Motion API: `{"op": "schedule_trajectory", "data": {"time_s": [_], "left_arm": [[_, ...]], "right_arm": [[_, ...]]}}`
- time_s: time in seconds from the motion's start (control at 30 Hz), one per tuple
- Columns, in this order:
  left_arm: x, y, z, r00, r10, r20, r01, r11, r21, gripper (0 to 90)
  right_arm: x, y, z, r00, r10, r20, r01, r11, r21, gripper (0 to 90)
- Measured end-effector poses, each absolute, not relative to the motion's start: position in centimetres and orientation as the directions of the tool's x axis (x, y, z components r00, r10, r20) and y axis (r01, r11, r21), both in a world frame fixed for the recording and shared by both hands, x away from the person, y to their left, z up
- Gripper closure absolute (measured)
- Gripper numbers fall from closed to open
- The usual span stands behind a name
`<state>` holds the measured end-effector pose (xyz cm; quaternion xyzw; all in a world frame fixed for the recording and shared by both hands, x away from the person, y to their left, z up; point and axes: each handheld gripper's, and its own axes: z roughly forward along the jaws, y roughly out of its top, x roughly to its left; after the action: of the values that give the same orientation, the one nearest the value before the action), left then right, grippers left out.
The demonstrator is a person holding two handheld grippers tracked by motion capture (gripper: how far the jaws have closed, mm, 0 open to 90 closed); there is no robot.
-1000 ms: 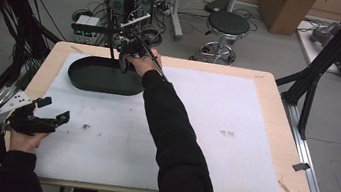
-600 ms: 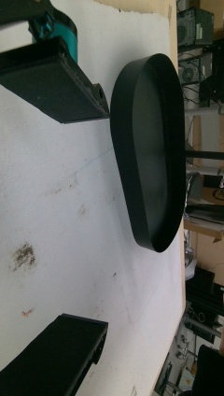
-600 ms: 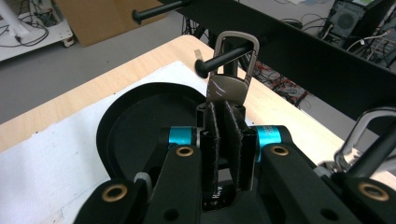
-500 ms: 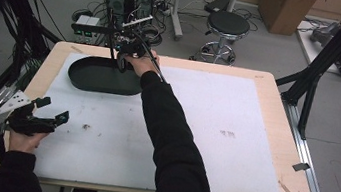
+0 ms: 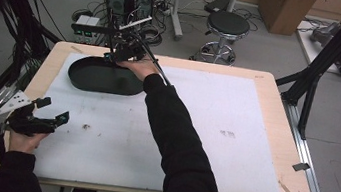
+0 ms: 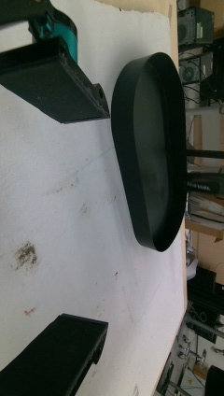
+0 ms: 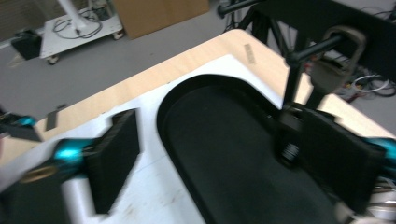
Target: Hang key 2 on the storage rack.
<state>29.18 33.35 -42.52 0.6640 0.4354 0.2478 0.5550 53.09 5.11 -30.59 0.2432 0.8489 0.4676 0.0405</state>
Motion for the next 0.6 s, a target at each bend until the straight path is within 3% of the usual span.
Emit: {"op": "schedule_trajectory", "data": {"time_s": [0.1, 0.6], "left_arm": [[29.2, 33.3, -42.5, 0.497, 0.854, -0.154, 0.305, -0.005, 0.952, 1.9], [29.1, 33.1, -42.5, 0.502, 0.853, -0.145, 0.309, -0.020, 0.951, 1.9]], "right_arm": [[52.7, 4.6, -30.6, -0.882, 0.442, 0.165, 0.377, 0.450, 0.809, 0.6], [51.0, -2.1, -30.9, -0.852, 0.501, 0.152, 0.394, 0.421, 0.817, 0.7]]}}
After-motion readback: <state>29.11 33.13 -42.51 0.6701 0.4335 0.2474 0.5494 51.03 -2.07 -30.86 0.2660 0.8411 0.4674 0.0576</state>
